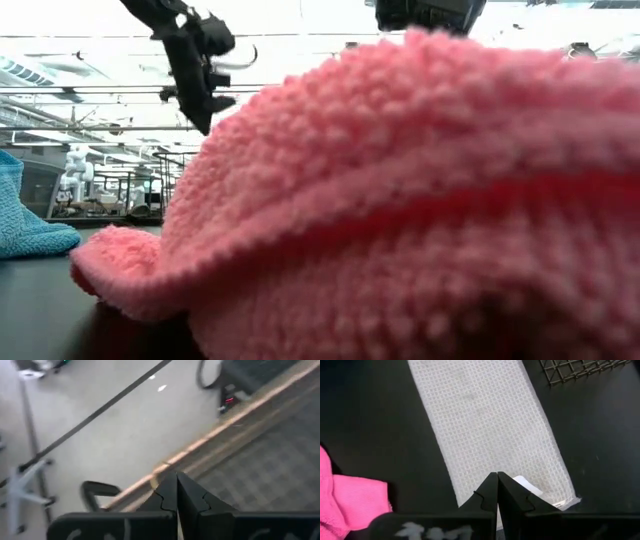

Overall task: Fold microfiber towels
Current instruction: Fold the gray microfiber cloth

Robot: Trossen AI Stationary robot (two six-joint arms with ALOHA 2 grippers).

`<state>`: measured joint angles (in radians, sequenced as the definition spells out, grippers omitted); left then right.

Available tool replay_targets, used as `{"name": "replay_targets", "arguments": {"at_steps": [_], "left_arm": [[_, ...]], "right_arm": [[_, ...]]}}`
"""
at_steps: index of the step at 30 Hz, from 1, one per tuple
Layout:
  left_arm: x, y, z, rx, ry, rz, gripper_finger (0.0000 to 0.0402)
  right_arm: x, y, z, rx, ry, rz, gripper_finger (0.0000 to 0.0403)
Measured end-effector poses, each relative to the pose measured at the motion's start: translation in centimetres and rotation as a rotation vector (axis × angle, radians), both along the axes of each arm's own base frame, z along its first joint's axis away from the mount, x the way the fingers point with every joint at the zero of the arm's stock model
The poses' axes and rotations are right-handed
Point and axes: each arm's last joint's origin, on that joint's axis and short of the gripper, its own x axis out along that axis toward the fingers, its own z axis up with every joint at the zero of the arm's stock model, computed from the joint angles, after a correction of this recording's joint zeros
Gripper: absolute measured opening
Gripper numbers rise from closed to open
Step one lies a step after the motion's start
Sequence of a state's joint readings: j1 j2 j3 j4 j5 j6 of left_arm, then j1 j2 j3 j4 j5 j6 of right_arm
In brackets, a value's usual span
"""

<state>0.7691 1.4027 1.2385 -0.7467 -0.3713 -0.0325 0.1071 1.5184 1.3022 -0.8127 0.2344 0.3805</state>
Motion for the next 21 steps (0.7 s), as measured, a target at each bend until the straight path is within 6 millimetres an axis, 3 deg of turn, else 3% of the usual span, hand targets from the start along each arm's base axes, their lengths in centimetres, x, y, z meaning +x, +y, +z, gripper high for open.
{"name": "replay_targets", "arguments": {"at_steps": [4,8,15,21], "left_arm": [[0.8,-4.8,2.0,-0.057,-0.147,-0.073,0.0],[2.6,-10.0,2.0,-0.105,-0.175,-0.158,0.0],[5.4,-17.7,-2.9,-0.204,-0.167,-0.236,0.0],[7.0,-21.4,-7.5,-0.242,-0.154,-0.253,0.0]], "right_arm": [[0.5,-0.1,-0.6,0.033,-0.04,0.0,0.0],[0.9,0.2,-3.4,0.122,-0.141,0.024,0.0],[-1.7,1.3,-9.1,0.245,-0.037,-0.064,0.0],[-2.0,2.8,-9.2,0.304,-0.028,-0.021,0.0]]}}
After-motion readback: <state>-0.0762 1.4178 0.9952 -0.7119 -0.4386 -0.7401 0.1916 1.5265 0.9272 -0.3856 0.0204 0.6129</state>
